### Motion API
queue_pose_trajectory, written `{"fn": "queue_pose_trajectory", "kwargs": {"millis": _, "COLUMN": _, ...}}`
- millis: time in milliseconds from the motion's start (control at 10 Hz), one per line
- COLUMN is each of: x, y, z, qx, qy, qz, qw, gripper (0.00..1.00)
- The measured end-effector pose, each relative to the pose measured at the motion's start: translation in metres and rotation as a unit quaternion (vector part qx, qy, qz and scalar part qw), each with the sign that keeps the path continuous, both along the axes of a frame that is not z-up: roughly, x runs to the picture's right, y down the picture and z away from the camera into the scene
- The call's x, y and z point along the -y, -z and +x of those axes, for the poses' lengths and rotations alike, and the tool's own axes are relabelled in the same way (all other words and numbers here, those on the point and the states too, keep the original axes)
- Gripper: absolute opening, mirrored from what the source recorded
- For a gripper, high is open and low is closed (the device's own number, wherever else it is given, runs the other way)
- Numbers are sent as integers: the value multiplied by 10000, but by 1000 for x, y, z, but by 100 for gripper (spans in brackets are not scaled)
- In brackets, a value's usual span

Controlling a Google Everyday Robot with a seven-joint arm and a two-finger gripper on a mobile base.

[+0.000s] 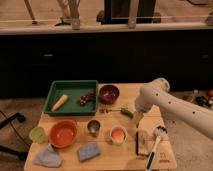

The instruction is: Place pepper in red bowl

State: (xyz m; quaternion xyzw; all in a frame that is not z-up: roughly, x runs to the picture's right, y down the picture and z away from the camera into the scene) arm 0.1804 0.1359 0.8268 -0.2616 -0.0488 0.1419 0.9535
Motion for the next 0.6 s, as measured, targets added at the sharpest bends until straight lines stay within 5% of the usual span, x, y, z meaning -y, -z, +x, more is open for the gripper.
{"fn": "queue_pose_trajectory", "kwargs": {"millis": 600, "x": -5, "y": -24, "z": -20, "qx": -89, "qy": -561, "qz": -175, "qw": 9982, "gripper": 80}}
